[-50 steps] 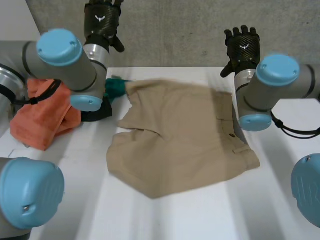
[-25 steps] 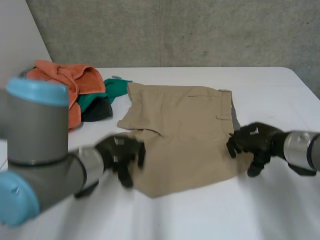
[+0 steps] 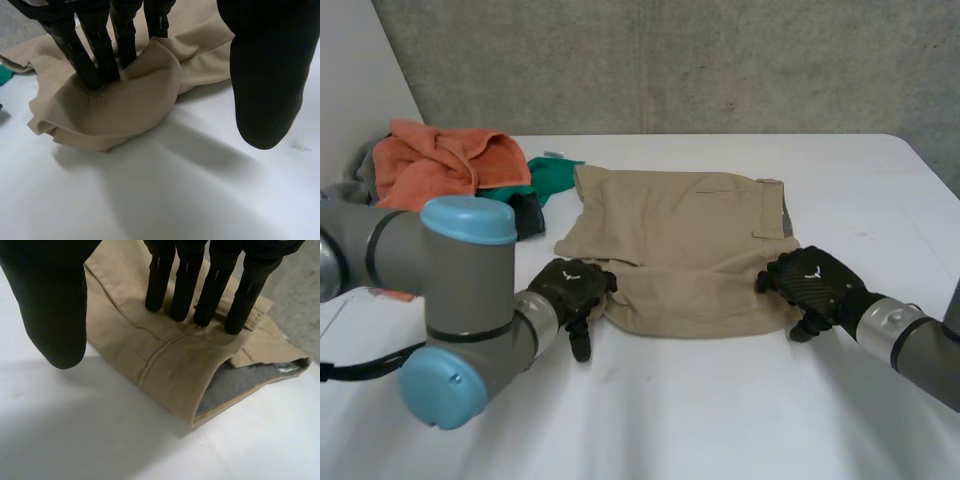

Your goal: Fold the laundry.

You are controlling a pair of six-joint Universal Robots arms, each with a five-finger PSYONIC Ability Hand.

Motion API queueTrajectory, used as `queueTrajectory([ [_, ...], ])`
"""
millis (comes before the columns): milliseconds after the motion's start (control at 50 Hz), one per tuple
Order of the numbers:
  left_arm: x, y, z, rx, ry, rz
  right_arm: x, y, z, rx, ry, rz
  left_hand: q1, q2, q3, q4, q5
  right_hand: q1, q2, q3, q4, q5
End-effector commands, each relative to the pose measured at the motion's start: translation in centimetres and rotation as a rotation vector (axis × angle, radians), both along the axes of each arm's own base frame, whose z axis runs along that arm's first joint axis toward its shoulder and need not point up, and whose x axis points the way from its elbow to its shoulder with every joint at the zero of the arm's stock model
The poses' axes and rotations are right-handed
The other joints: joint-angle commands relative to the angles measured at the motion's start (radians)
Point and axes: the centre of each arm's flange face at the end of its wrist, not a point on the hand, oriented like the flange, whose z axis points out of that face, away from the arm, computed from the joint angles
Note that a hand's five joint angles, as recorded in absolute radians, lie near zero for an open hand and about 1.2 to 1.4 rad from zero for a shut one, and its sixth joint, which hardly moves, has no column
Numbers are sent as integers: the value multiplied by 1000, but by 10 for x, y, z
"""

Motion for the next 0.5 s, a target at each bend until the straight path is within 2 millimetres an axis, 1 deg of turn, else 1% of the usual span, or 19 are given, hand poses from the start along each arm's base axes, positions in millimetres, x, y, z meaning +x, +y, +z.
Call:
queueTrajectory([
  [20, -14, -19, -4, -78, -56, 10, 10, -15, -6, -86, 11, -61, 108, 110, 91, 121, 130, 290, 280, 283, 284, 277],
  [60, -17, -21, -6, -90, -68, 14, 12, -18, -9, -96, 25, -82, 167, 168, 150, 179, 189, 437, 426, 429, 431, 424],
  [100, -21, -25, -9, -116, -87, 19, 13, -20, -10, -98, 33, -92, 249, 251, 232, 262, 271, 525, 515, 518, 519, 512],
  [120, -22, -26, -10, -127, -95, 20, 13, -20, -10, -98, 34, -95, 322, 324, 305, 335, 344, 610, 600, 603, 604, 597],
  [140, -25, -28, -13, -142, -105, 18, 13, -21, -10, -95, 39, -110, 480, 481, 463, 492, 501, 814, 804, 807, 809, 802],
  [200, -27, -32, -15, -181, -121, 22, 12, -20, -7, -82, 39, -121, 932, 933, 915, 944, 953, 817, 806, 809, 811, 804],
  [220, -27, -35, -11, -208, -131, 34, 10, -18, -3, -66, 31, -127, 1035, 1036, 1018, 1047, 1057, 817, 806, 809, 811, 804],
  [280, -24, -33, 0, -236, -141, 53, 9, -12, 5, -26, 25, -133, 1036, 1037, 1019, 1048, 1058, 817, 806, 809, 811, 804],
  [300, -22, -30, 9, -247, -143, 60, 6, -7, 13, 11, 26, -139, 1036, 1037, 1019, 1048, 1058, 817, 806, 809, 811, 804],
  [340, -20, -23, 22, -256, -140, 54, 0, -1, 23, 52, 33, -146, 1036, 1037, 1019, 1048, 1058, 817, 806, 809, 811, 804],
  [360, -18, -12, 31, -250, -141, 27, -6, 4, 35, 91, 43, -148, 1036, 1037, 1019, 1048, 1058, 817, 806, 809, 811, 804],
  [420, -9, 9, 37, -213, -166, -22, -17, 17, 51, 164, 75, -132, 1036, 1037, 1019, 1048, 1058, 817, 806, 809, 811, 804],
  [440, -2, 23, 38, -175, -196, -61, -22, 26, 59, 206, 114, -106, 1036, 1037, 1019, 1048, 1058, 817, 806, 809, 811, 804],
  [480, 7, 38, 37, -132, -235, -105, -27, 35, 64, 247, 164, -79, 1036, 1037, 1019, 1048, 1058, 817, 806, 809, 811, 804],
  [500, 14, 51, 36, -94, -272, -150, -33, 46, 67, 306, 229, -49, 1036, 1037, 1019, 1048, 1058, 817, 806, 809, 811, 804],
])
